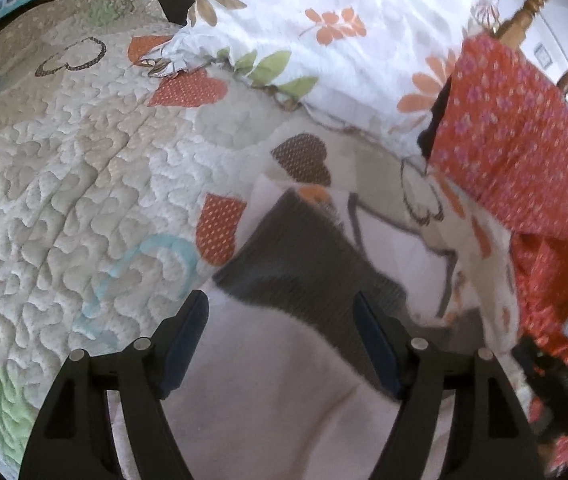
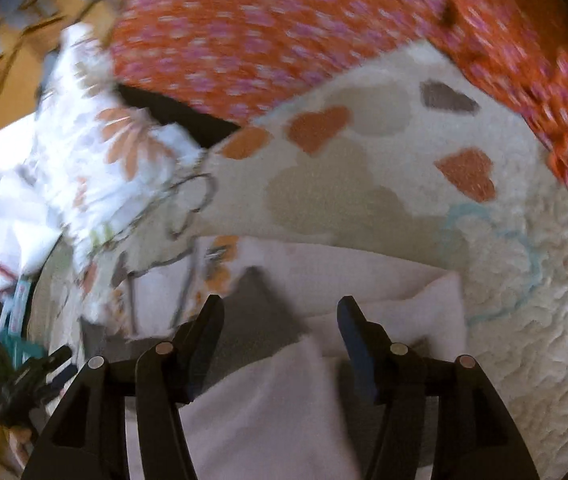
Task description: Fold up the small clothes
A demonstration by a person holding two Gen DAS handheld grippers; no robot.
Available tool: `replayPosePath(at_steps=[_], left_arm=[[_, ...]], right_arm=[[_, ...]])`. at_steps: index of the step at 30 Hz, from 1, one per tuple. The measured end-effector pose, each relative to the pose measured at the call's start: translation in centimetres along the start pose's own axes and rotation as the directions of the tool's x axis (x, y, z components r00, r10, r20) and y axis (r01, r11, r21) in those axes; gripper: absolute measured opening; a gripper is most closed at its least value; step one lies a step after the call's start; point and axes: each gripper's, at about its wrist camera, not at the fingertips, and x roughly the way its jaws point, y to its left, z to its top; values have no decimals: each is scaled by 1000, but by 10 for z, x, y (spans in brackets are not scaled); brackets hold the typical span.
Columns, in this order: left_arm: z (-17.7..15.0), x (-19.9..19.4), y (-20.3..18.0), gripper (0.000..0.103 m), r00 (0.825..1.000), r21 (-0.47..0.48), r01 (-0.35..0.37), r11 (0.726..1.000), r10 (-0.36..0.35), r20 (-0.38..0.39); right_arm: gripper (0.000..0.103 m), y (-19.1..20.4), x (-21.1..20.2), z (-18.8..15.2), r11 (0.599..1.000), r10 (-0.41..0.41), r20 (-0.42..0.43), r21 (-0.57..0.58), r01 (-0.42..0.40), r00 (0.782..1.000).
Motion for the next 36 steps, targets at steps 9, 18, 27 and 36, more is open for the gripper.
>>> replayPosePath(at_steps=[9,18,27,36], left_arm=[[-14,34,-4,74,954,122,-290,949,296,-36],[-6,20,13,76,918,104,-393,914,396,-9],[-2,-2,53,76,953,-51,-298,953,295,-67],[-59,-30,47,76,985,93,-135,986,144,-90]], right_arm=[[61,56,85,-31,973,21,-202,-222,-67,979],[65,69,66,-34,826,-392,37,-426,370,919],[66,84,29,-49,802,-361,66,-486,346,930],[67,63,1,-68,783,-403,54,-497,375,913]])
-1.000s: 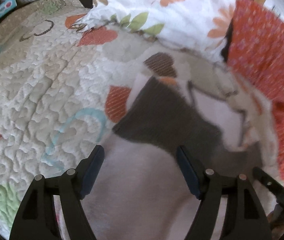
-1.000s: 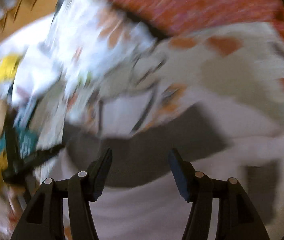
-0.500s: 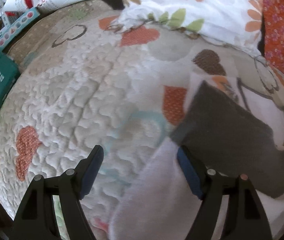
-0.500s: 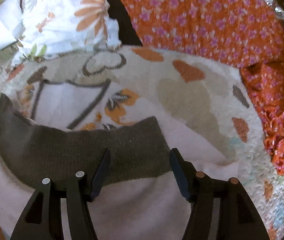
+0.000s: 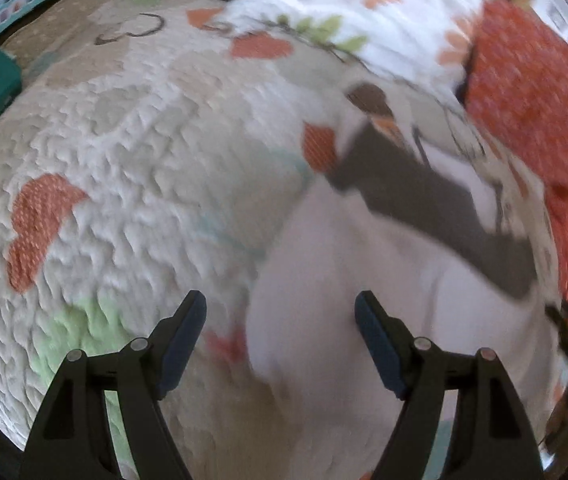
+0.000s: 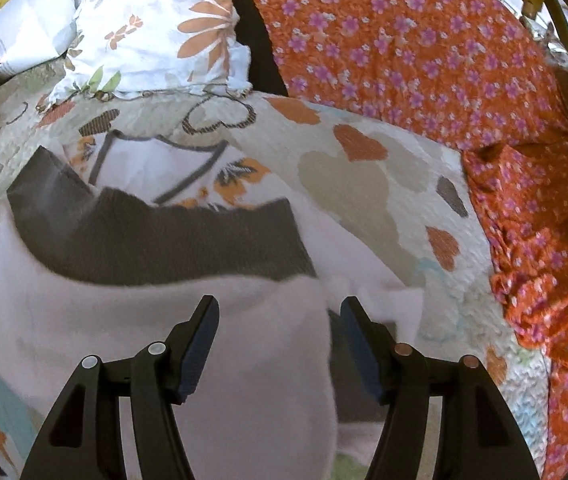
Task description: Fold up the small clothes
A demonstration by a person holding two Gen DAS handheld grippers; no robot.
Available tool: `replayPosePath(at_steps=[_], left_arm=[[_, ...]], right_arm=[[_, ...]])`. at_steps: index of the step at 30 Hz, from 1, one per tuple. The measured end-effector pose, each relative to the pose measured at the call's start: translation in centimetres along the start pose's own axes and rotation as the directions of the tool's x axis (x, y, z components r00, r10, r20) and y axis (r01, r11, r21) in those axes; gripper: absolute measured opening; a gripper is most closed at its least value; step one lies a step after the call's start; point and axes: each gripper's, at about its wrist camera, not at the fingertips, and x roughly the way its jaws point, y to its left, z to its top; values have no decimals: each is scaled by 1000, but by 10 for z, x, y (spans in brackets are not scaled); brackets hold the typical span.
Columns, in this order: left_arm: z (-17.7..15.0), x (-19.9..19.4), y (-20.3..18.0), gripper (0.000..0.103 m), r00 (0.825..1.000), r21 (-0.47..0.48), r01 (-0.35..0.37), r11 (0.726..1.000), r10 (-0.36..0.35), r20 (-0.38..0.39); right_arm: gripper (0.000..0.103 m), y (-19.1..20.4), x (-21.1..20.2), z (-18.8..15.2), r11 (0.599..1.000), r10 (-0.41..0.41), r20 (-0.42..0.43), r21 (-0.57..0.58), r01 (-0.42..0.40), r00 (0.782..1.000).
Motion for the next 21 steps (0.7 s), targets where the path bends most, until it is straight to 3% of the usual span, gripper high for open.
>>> replayPosePath(at_steps=[3,5,7,9,11,14,16,21], left_arm=[[-15,7,-6,71,994,83,-104,991,105,-14],[-19,4,-4,71,993,89,-119,989,119,7],[-22,1,-1,71,992,86,-127,988,126,12],[-22,-1,0,71,992,73,-125,989,125,8],[-21,-6,2,71,994,43,-111,993,112,2],[-18,-20,0,71,995,17,-101,995,100,22],[-15,-31,-7,71,993,24,-97,995,95,63],[-22,-69,-39,71,974,90,-138,986,119,192]], right_arm=[[67,-7,5,-10,997,56,-53,48,-53,997],[67,-13,12,-18,995,77,-103,77,-70,992],[70,-22,28,-29,998,18,-190,70,-5,982],[87,-34,34,-36,996,-3,-208,87,22,978],[89,-51,34,-35,988,-5,-229,147,39,973],[89,-75,18,-33,961,2,-206,271,55,979],[89,-84,-1,-27,941,32,-150,338,20,988],[89,-67,-32,-8,931,87,-36,359,-69,996]])
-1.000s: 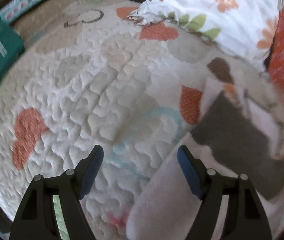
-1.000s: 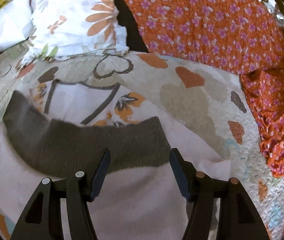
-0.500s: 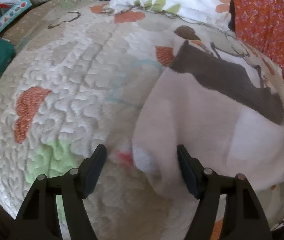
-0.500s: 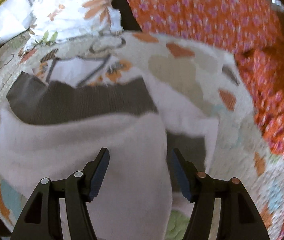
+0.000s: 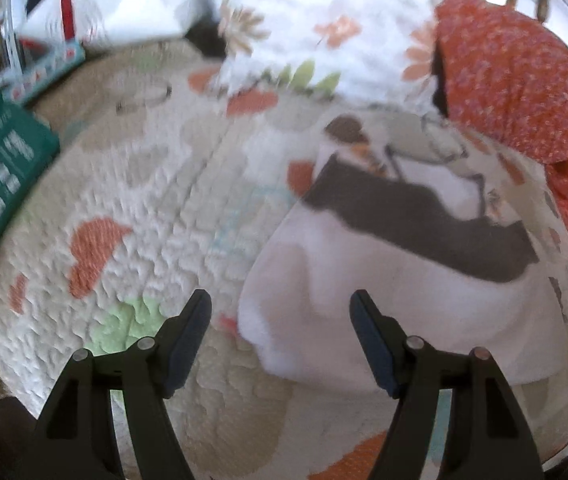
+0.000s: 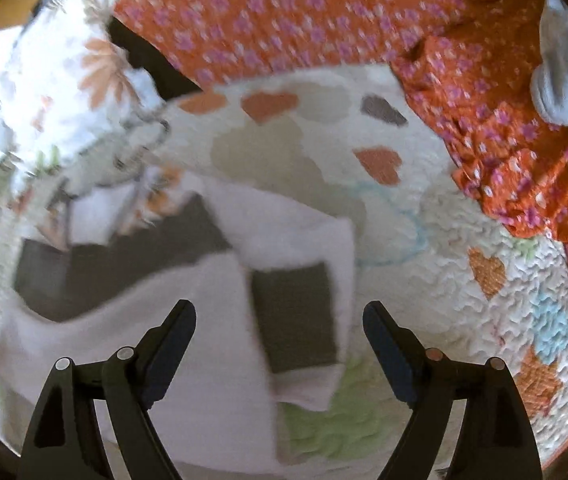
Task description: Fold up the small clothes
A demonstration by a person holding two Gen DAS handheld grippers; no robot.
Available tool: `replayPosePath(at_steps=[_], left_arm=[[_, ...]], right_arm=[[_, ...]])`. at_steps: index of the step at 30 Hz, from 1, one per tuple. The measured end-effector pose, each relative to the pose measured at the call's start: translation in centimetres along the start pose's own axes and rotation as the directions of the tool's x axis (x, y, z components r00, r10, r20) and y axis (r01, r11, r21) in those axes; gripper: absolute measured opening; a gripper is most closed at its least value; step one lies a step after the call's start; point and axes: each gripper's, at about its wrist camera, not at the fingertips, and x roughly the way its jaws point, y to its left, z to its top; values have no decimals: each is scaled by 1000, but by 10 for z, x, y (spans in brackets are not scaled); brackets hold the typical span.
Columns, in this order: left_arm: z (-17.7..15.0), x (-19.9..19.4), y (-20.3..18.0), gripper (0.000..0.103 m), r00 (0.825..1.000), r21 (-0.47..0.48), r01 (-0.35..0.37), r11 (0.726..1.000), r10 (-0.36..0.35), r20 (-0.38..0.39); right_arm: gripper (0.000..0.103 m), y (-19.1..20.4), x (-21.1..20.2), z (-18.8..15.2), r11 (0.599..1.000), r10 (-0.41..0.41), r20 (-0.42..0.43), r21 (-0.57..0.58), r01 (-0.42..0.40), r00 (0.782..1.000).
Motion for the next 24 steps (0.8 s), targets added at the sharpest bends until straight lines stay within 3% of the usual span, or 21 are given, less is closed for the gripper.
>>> replayPosePath(at_steps=[3,7,9,12,15,18,21,24], left_arm=[[-4,-22,-17,72,997,56,-34,998,30,73],[-19,-35,-32,74,987,113,-88,990,72,143],[-26,-31,-38,74,986,150,-103,983,81,145],[-28,-23,-43,74,991,182,-88,979,67,118],[-30,-16,-43,74,994,181,-79,980,63,94],[-30,-12,-43,74,995,168,-74,983,61,79],[-27,-8,-40,74,996,150,-74,986,66,63],[-24,-5,-41,74,996,134,-76,988,69,57]], right_arm=[[89,32,-5,-5,997,45,4,-68,-45,999],[88,69,2,-27,977,96,-86,-180,-110,992],[88,80,11,-41,961,73,-124,-257,-103,990],[88,70,32,-54,951,-48,-175,-308,-8,983],[87,29,43,-49,972,-154,-219,-207,108,963],[87,0,27,-31,996,-81,-193,-50,73,978],[87,11,15,-13,999,-32,-121,-39,28,992],[87,50,19,-9,993,20,-91,-112,-31,996]])
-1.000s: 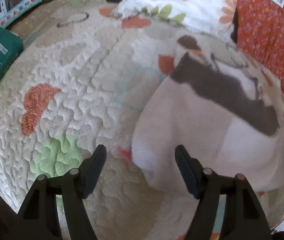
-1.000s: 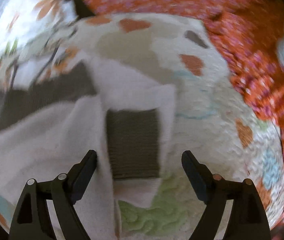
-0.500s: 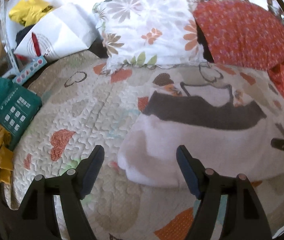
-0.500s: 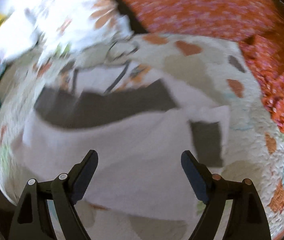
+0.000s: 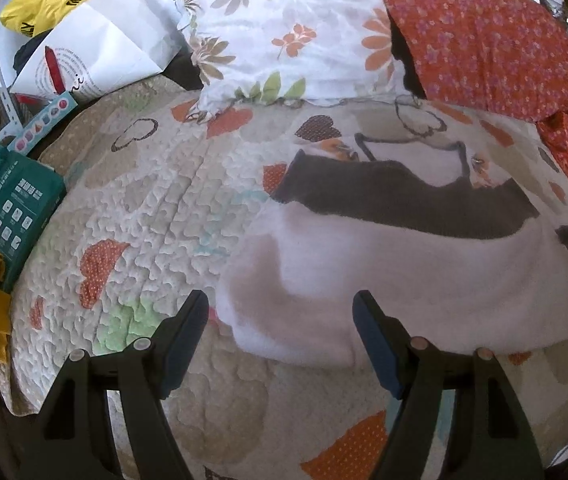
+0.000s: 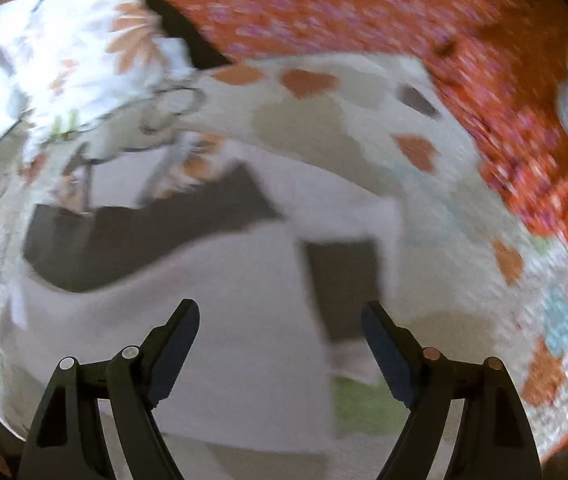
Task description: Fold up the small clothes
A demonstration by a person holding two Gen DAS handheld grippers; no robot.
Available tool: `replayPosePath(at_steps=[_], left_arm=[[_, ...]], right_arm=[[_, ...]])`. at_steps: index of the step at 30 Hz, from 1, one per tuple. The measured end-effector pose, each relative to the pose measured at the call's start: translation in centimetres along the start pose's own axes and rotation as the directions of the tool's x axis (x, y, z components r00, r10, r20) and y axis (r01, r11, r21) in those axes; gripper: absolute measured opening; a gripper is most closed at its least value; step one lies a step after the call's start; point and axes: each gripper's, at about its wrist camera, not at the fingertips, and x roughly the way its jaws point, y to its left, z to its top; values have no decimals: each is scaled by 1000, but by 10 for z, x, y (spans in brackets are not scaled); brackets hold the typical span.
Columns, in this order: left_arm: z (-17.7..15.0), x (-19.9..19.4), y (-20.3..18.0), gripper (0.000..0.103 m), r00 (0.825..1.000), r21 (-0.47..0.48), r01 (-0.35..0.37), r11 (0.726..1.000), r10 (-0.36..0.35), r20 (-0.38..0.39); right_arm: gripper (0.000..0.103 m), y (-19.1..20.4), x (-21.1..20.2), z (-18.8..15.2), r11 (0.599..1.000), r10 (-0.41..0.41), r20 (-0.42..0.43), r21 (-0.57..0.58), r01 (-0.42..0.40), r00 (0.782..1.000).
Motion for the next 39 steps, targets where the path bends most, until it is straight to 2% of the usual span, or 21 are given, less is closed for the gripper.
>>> replayPosePath(at_steps=[4,8,10,12,14,17,20,24,27,29,32,34,39], left_arm=[[4,4,-3,74,1000,-1,11,1000,-11,-7],[3,7,-7,74,1000,7,19,1000,-19,-15],[2,9,-7,74,1000,13,18,1000,-18,-21],[1,11,-5,74,1000,15,16,1000,-16,-26],[0,13,-2,74,999,13,13,1000,-13,-33],[-1,17,2,74,999,1,9,1000,-9,-45],[-1,21,4,74,998,-13,12,1000,-13,-62],[0,27,0,74,997,-8,14,1000,-14,-74],[-1,32,-4,74,996,5,12,1000,-11,-85],[-2,35,-6,74,996,16,4,1000,-2,-88],[-3,39,-6,74,995,17,-6,1000,8,-101],[-3,42,-6,74,994,12,-10,1000,11,-108],[-4,48,-5,76,993,12,-17,1000,18,-120]], right_arm=[[83,58,21,3,989,58,19,-137,-55,998],[82,82,45,-5,975,68,1,-210,-66,998],[82,76,60,-8,977,57,-38,-205,-64,998],[85,56,69,-7,984,80,-72,-153,-90,994],[85,36,70,-4,991,73,-82,-106,-82,994],[85,21,67,-1,994,66,-82,-86,-73,994],[86,15,57,-1,994,-47,-44,-98,43,998],[85,0,45,0,998,9,-15,-56,-9,1000],[82,-10,48,-5,998,48,-50,-38,-50,998],[82,-16,54,-9,999,19,-62,-47,-22,998],[82,-24,61,-14,995,-79,-79,-65,74,994],[82,-33,61,-13,999,-44,-83,-20,43,996],[82,-42,49,-7,997,-57,-46,40,59,997]])
